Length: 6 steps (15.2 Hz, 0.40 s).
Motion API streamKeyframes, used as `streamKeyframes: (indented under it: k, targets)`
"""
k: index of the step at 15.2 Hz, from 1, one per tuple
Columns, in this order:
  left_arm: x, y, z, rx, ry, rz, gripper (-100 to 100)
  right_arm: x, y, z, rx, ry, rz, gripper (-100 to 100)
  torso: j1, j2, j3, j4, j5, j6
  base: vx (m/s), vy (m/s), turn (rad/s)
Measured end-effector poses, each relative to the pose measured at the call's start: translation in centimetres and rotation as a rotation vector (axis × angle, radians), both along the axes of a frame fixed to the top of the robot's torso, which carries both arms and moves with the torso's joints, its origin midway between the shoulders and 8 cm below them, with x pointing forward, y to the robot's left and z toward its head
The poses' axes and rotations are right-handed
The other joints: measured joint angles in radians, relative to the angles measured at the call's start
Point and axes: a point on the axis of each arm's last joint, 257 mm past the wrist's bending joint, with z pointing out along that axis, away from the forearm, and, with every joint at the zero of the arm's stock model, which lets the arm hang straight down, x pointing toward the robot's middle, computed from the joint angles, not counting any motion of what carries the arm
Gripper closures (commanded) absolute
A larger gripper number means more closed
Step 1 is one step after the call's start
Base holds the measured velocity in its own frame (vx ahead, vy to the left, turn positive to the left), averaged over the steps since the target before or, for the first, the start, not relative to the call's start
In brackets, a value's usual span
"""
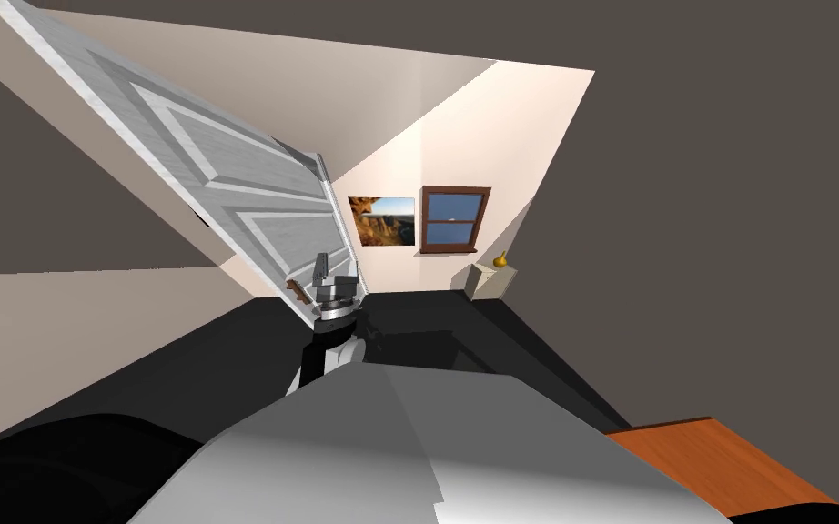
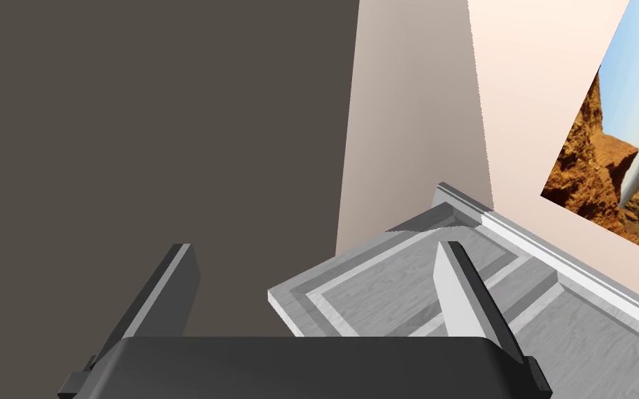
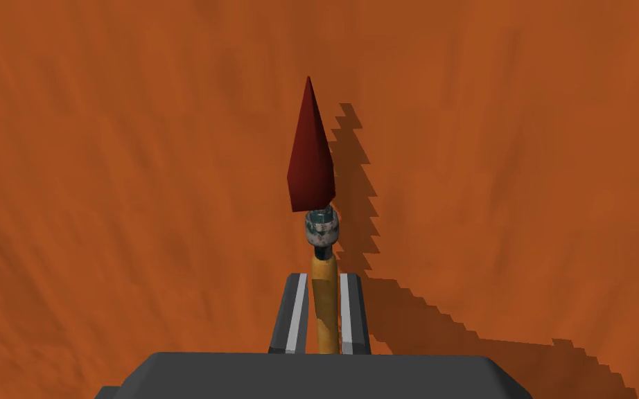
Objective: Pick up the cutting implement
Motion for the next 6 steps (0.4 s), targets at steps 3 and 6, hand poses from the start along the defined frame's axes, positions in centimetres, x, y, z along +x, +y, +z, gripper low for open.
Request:
streamKeyframes:
  k: [3,6]
  targets:
    - [0.0,0.0,0.0,0.0,0.0,0.0,0,-0.61,-0.33,1.12,0.005,0.004,0.008,100,0.002,-0.004,-0.002,-0.001,0.001,0.0,0.065,0.032,-0.043]
    - [0.0,0.0,0.0,0.0,0.0,0.0,0,-0.54,-0.65,1.15,0.005,0.001,0.007,100,0.001,-0.002,-0.001,0.0,0.0,0.0,0.012,0.009,0.009]
